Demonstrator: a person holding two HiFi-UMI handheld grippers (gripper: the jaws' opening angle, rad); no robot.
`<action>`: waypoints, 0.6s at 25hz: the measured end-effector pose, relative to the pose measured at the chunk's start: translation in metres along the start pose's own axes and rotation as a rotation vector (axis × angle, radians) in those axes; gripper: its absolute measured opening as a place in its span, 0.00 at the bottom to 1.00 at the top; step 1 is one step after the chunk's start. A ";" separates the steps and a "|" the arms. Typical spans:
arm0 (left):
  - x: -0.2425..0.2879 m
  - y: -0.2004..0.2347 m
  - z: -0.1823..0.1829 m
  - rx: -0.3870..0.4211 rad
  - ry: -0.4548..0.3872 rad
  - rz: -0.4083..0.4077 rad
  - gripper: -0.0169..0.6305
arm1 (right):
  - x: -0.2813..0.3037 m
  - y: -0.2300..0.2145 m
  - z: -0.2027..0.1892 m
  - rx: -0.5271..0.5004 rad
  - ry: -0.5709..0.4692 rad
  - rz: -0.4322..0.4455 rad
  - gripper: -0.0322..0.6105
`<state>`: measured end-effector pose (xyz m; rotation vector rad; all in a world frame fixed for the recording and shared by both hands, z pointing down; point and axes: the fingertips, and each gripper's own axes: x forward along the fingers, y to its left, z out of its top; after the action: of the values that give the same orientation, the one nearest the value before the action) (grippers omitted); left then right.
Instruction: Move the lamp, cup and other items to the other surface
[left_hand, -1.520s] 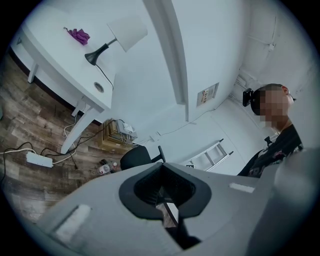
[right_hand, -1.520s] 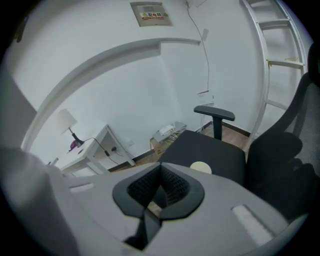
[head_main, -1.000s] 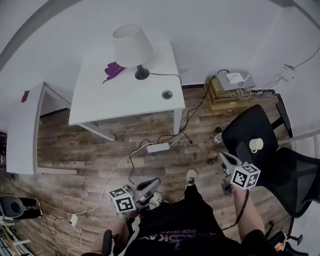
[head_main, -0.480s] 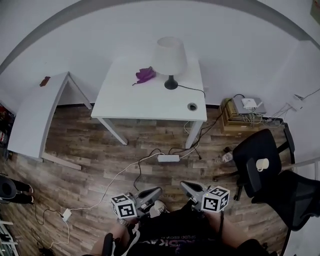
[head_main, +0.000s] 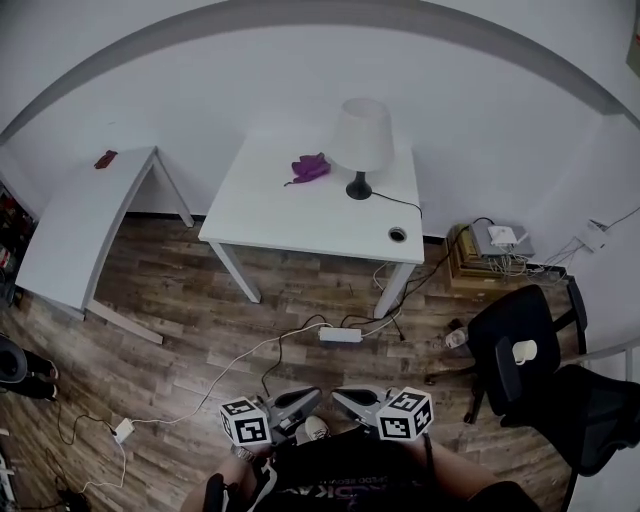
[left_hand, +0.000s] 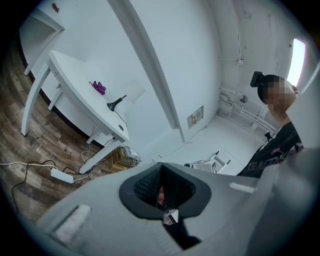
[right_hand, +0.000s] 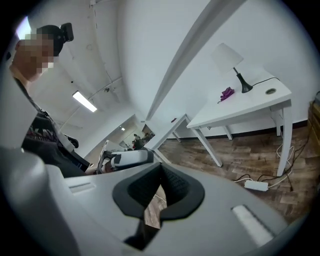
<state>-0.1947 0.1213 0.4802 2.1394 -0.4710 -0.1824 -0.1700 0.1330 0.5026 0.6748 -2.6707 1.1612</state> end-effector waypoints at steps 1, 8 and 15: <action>-0.003 0.001 0.001 0.000 -0.006 0.003 0.02 | 0.002 0.000 0.000 0.002 0.004 0.003 0.06; -0.010 0.001 0.004 0.004 -0.004 0.014 0.02 | 0.013 0.008 -0.002 -0.026 0.036 0.017 0.06; -0.011 -0.003 -0.001 0.010 0.003 -0.020 0.02 | 0.012 0.008 -0.004 -0.019 0.028 0.010 0.06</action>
<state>-0.2041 0.1279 0.4775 2.1544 -0.4496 -0.1891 -0.1850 0.1368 0.5036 0.6384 -2.6613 1.1371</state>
